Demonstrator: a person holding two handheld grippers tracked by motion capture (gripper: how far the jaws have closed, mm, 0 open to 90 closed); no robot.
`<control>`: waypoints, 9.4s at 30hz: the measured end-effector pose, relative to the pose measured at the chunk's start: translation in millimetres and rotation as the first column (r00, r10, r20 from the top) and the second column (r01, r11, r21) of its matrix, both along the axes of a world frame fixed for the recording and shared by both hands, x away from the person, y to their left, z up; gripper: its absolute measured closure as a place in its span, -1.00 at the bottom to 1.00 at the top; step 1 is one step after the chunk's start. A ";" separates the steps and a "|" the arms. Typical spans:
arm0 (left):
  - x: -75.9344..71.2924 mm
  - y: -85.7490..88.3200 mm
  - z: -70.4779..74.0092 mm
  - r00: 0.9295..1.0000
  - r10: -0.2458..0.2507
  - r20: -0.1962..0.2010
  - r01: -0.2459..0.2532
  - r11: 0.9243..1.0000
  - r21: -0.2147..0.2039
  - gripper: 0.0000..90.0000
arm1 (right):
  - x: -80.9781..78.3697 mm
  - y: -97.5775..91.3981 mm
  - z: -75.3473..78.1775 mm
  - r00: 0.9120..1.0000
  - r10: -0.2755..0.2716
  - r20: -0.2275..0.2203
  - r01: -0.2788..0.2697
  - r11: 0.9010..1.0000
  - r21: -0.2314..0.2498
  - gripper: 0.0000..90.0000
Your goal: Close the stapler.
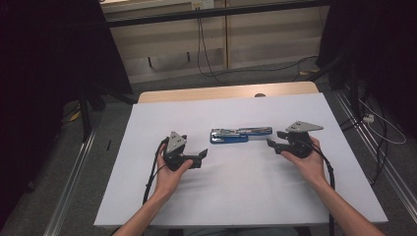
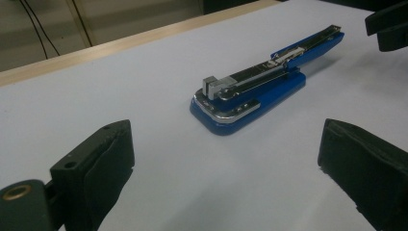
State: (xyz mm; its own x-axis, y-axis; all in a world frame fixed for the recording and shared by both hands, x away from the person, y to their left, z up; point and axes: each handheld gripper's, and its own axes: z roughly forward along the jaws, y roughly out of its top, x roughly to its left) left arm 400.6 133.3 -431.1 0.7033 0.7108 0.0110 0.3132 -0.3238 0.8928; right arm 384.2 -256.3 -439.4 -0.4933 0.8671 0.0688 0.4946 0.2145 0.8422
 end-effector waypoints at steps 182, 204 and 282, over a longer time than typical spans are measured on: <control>57.8 -51.5 -17.7 0.987 -0.085 -0.137 0.099 0.990 0.100 1.00 | 33.1 12.3 -10.5 0.999 -0.029 -0.032 0.028 0.999 -0.025 1.00; 43.1 -47.1 -11.7 0.984 -0.111 -0.137 0.119 0.991 0.054 0.68 | 28.3 12.1 -3.8 0.999 -0.028 -0.024 0.030 0.998 0.063 0.11; -57.0 68.6 16.3 0.988 0.155 0.019 -0.154 0.987 -0.052 -0.90 | -72.1 -19.0 16.5 0.970 -0.204 0.135 0.194 0.978 0.080 -0.96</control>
State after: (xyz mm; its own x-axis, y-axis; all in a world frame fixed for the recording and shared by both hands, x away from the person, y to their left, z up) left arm 343.6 201.9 -414.9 0.5852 0.8108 -0.0125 0.3353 -0.2279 0.9141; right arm 312.1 -275.3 -422.9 -0.3203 0.9446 0.0713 0.3965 0.0654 0.9157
